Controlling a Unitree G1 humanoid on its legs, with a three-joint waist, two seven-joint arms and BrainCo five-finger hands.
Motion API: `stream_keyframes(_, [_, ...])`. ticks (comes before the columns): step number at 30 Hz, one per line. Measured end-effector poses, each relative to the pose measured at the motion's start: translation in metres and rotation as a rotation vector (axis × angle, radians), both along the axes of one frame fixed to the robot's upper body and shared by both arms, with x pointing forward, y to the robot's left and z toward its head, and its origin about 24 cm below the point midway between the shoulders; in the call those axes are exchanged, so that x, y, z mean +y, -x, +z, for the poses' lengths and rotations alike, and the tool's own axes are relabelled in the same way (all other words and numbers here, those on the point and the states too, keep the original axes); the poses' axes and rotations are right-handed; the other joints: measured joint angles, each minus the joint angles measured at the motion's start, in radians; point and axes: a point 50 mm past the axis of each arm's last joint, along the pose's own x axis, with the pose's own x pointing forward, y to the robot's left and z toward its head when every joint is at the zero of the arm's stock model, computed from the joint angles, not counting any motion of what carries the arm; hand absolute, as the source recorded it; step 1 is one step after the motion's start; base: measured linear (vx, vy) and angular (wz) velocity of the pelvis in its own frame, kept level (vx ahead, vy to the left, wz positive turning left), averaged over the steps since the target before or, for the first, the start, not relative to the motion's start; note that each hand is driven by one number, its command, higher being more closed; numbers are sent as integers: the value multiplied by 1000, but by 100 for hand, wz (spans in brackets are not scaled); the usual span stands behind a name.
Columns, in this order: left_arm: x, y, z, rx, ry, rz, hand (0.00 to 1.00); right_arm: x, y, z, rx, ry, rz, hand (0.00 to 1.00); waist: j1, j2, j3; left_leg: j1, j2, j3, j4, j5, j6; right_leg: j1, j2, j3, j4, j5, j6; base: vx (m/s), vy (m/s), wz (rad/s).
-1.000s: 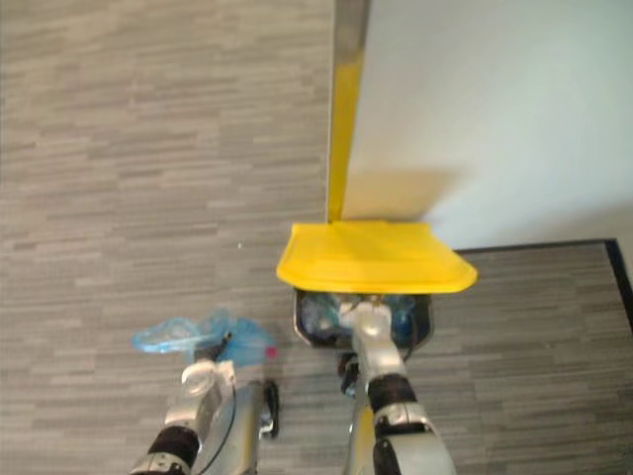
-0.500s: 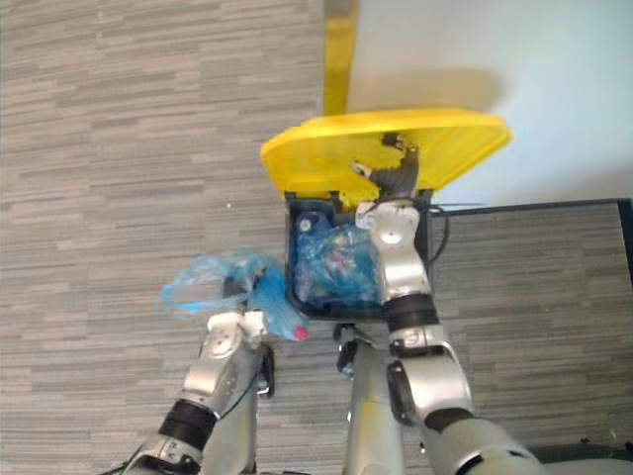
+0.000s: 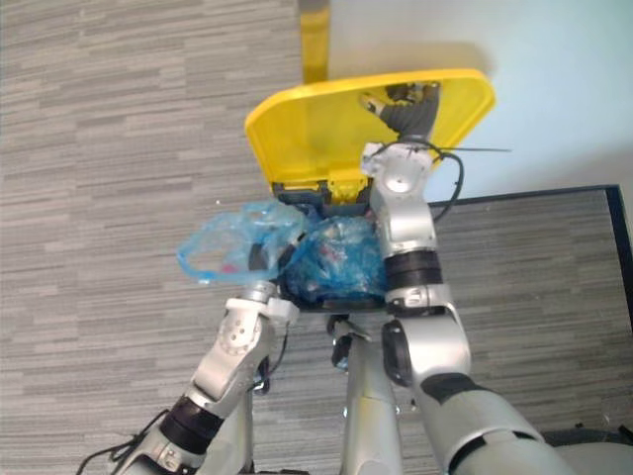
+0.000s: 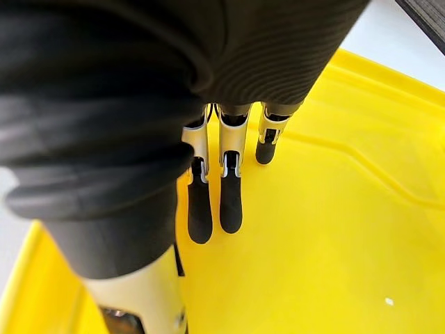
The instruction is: Gather rubbish on tea table into small bin, then transfer packed bag to large trash can.
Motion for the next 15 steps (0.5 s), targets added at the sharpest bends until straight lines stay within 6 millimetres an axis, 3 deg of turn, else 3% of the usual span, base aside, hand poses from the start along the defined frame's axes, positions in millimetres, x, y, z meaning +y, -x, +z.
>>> stream_keyframes(5, [-13,12,40,-182,39,-70,100,3,-7,8,15,-31,15,0,-2,0,0,2,0,2,-6,5,-1,5,0,2,-19,11,-6,-34,-18,-2])
stream_keyframes(15, [-13,18,54,-244,56,-65,100,8,-7,8,17,-41,38,0,-15,0,0,20,3,15,-53,21,-10,31,21,3,-85,37,-5,-9,-12,-2])
